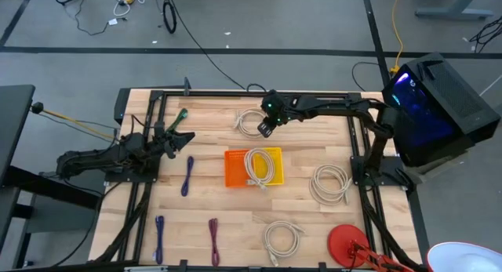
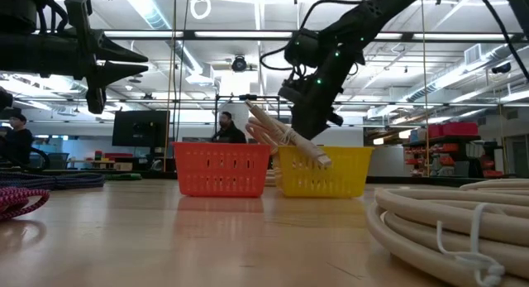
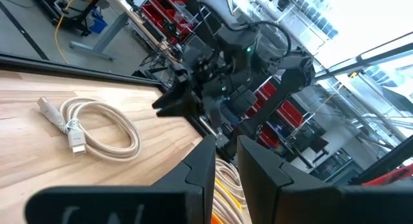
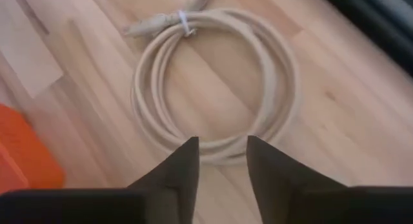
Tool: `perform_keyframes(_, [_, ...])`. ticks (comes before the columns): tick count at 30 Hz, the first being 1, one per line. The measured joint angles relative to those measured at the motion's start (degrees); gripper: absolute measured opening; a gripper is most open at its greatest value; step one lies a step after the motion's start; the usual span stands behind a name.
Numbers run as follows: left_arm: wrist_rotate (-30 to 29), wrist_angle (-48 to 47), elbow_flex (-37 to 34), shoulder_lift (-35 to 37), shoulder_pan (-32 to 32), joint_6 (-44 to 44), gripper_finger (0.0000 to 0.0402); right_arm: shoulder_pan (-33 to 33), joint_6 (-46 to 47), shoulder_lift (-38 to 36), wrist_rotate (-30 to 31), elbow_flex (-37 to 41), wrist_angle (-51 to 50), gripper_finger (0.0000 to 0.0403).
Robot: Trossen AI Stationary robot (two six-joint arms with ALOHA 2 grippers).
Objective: Pick & Place USB Port
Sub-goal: Put the brown HDMI cable into the yellow bin
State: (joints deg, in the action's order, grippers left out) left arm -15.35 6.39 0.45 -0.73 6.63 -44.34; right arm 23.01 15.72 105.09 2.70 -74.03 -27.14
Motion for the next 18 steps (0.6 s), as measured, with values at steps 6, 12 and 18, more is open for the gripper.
perform_keyframes(6, [0.27,-0.03,0.00,0.00,0.00,-0.30,0.0069,0.04,0.70,4.06,-1.55,0.05,0.52,0.0188])
perform_keyframes(12, [0.63,-0.07,0.00,0.00,0.00,-0.44,0.0069,0.62,-0.22,5.41,-1.67,0.05,0.60,0.0202])
perform_keyframes(18, [0.63,-0.11,0.00,0.00,0.00,-0.46,0.0069,0.98,-1.84,5.39,-0.65,0.05,-1.25,0.0203])
